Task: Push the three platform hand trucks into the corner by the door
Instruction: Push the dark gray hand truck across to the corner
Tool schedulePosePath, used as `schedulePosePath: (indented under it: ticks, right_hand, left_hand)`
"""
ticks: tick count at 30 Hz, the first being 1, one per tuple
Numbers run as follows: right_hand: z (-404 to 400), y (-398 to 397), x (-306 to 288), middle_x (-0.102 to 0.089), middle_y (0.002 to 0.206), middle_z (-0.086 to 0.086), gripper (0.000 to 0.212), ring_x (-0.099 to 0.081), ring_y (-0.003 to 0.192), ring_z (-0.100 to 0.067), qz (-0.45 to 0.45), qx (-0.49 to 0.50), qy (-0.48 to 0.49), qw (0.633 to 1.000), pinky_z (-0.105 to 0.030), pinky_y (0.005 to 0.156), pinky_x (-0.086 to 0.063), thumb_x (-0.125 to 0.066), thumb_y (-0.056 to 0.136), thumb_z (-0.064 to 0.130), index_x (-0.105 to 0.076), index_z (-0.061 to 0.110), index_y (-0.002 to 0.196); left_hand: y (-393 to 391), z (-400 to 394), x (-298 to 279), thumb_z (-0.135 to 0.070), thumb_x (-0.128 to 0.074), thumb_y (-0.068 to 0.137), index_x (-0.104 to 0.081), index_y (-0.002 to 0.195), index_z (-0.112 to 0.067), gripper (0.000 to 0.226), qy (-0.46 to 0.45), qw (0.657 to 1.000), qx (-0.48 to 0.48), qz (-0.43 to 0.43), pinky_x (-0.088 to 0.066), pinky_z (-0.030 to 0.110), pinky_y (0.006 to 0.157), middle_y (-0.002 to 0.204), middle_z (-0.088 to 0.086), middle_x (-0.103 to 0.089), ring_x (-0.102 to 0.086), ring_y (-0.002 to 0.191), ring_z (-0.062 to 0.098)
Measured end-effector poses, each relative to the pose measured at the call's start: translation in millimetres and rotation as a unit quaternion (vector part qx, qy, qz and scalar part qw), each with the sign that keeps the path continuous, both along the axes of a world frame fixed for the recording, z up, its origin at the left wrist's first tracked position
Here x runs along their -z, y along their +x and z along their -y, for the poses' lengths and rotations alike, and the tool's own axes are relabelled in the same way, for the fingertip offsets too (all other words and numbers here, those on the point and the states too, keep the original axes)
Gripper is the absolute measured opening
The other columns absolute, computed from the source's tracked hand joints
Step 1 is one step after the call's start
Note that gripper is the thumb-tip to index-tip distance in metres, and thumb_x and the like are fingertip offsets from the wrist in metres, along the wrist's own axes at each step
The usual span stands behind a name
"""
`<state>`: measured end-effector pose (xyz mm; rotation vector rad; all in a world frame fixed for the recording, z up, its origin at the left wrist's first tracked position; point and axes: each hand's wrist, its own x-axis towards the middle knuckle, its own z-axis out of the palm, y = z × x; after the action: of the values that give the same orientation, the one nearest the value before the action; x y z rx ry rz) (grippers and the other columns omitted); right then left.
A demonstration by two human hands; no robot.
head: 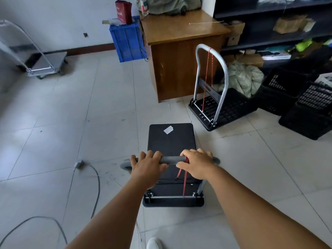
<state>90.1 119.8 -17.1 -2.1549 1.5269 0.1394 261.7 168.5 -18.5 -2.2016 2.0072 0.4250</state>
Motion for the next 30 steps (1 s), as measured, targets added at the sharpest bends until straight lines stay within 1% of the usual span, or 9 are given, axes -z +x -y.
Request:
schedulePosePath:
  ticks: [5,9,14,19,25,30]
  right_hand:
    - [31.7,35.2,0.0,-0.054,0.118,0.002,0.036,-0.042,0.114,-0.024,-0.022,-0.045,-0.011,0.999,-0.040,0.097,-0.028,-0.042,0.091,0.054,-0.051,0.029,0.115]
    - [56.3,69.5,1.0,-0.051,0.120,0.000,0.035,-0.041,0.115,-0.025,-0.035,-0.068,-0.019,0.997,-0.040,0.098,-0.027,-0.042,0.091,0.053,-0.050,0.028,0.114]
    - [86.2,106.9,2.2,-0.047,0.118,0.000,0.033,-0.041,0.112,-0.023,-0.025,-0.087,-0.035,0.995,-0.037,0.099,-0.026,-0.043,0.091,0.052,-0.049,0.031,0.115]
    - [122.1,142.2,1.0,-0.048,0.119,0.001,0.034,-0.042,0.113,-0.023,-0.024,-0.111,-0.038,0.993,-0.036,0.099,-0.027,-0.045,0.090,0.054,-0.050,0.031,0.116]
    - [168.5,182.8,4.5,-0.048,0.120,0.001,0.033,-0.042,0.113,-0.023,-0.024,-0.140,-0.036,0.989,-0.036,0.097,-0.028,-0.045,0.091,0.054,-0.050,0.032,0.116]
    - [219.0,221.9,5.4,-0.048,0.123,0.000,0.034,-0.041,0.114,-0.024,-0.019,-0.170,-0.040,0.985,-0.037,0.098,-0.028,-0.043,0.092,0.053,-0.048,0.032,0.118]
  left_hand:
    - [29.9,17.0,5.8,-0.044,-0.029,0.097,-0.038,0.123,-0.027,0.032,-0.014,0.999,-0.040,-0.006,-0.022,0.048,0.105,0.120,-0.001,-0.045,-0.039,0.115,0.024]
    - [58.7,33.1,11.4,-0.042,-0.031,0.097,-0.039,0.121,-0.027,0.029,-0.041,0.997,-0.062,-0.005,-0.021,0.045,0.102,0.118,-0.002,-0.046,-0.041,0.111,0.024]
    - [91.0,56.0,5.7,-0.044,-0.033,0.097,-0.045,0.119,-0.029,0.029,-0.045,0.992,-0.113,-0.039,-0.017,0.042,0.108,0.119,-0.003,-0.050,-0.041,0.116,0.022]
    - [118.2,80.3,1.3,-0.043,-0.035,0.097,-0.047,0.120,-0.029,0.030,-0.041,0.987,-0.151,-0.045,-0.015,0.045,0.111,0.119,-0.001,-0.052,-0.041,0.118,0.024]
    - [151.6,116.6,-0.8,-0.043,-0.035,0.097,-0.047,0.121,-0.027,0.031,-0.028,0.984,-0.177,-0.020,-0.018,0.047,0.111,0.119,0.001,-0.053,-0.044,0.118,0.025]
    - [186.8,164.6,-4.9,-0.043,-0.034,0.097,-0.046,0.123,-0.027,0.033,-0.006,0.981,-0.196,-0.010,-0.022,0.046,0.110,0.121,0.004,-0.053,-0.044,0.118,0.026]
